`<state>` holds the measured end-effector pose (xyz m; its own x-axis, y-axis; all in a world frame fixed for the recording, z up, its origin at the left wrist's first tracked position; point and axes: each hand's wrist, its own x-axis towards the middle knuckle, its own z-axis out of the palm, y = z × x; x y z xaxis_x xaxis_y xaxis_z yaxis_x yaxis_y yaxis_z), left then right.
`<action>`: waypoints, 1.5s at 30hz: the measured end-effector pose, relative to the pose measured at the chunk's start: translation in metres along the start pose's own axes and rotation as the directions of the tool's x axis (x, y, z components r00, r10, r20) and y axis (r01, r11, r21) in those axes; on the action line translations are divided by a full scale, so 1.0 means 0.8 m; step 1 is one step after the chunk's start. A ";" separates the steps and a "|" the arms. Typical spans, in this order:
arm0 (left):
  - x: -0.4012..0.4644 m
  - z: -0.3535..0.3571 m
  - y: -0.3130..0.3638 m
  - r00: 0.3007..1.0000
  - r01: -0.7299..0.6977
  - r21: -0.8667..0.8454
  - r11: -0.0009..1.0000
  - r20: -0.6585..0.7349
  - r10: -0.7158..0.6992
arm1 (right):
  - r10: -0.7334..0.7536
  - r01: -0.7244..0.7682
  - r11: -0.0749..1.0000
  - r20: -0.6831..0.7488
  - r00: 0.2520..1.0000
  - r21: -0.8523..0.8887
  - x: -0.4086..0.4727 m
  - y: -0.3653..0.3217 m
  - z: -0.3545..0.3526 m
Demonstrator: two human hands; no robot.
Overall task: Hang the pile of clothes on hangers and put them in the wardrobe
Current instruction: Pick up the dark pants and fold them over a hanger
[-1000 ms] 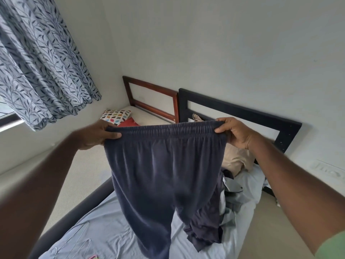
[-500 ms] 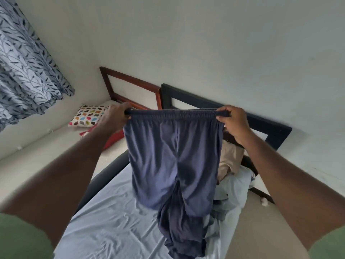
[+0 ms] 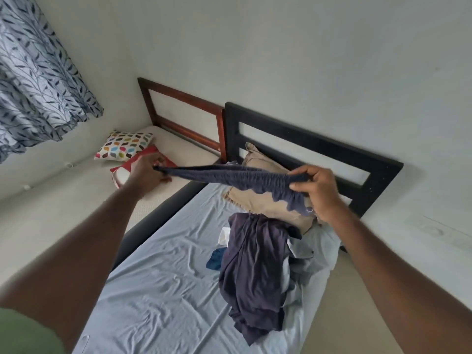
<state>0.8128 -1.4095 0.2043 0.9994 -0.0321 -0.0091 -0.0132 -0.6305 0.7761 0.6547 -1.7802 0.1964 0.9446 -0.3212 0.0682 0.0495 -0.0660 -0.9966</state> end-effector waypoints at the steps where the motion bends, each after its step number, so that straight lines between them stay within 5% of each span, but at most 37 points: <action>1: -0.012 -0.003 -0.030 0.997 0.079 -0.076 0.994 0.012 -0.079 | 0.038 -0.038 0.999 0.031 0.999 0.005 -0.027 0.017 0.015; 11: -0.200 0.001 -0.339 0.900 0.416 -0.329 0.848 0.019 -0.435 | 0.263 -0.218 0.951 0.203 0.943 -0.220 -0.302 0.249 0.162; 25: -0.419 0.052 -0.710 0.817 0.575 0.057 0.816 -0.082 -0.570 | 0.596 -0.304 0.781 0.506 0.623 -0.545 -0.566 0.522 0.327; 37: -0.566 -0.018 -0.870 0.760 0.644 0.316 0.696 -0.167 -0.628 | 0.623 -0.208 0.781 0.713 0.323 -0.588 -0.751 0.619 0.473; 41: -0.603 -0.029 -0.901 0.713 0.694 0.277 0.664 -0.144 -0.686 | 0.645 -0.106 0.764 0.754 0.126 -0.636 -0.787 0.642 0.508; 45: -0.647 -0.001 -0.899 0.648 0.753 0.199 0.628 -0.053 -0.760 | 0.684 -0.031 0.722 0.706 0.183 -0.691 -0.787 0.657 0.518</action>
<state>0.3046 -0.9388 -0.3482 0.6590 0.4998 -0.5621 0.7380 -0.5739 0.3549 0.2203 -1.2212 -0.3896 0.4364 0.5631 -0.7018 -0.2176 -0.6908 -0.6895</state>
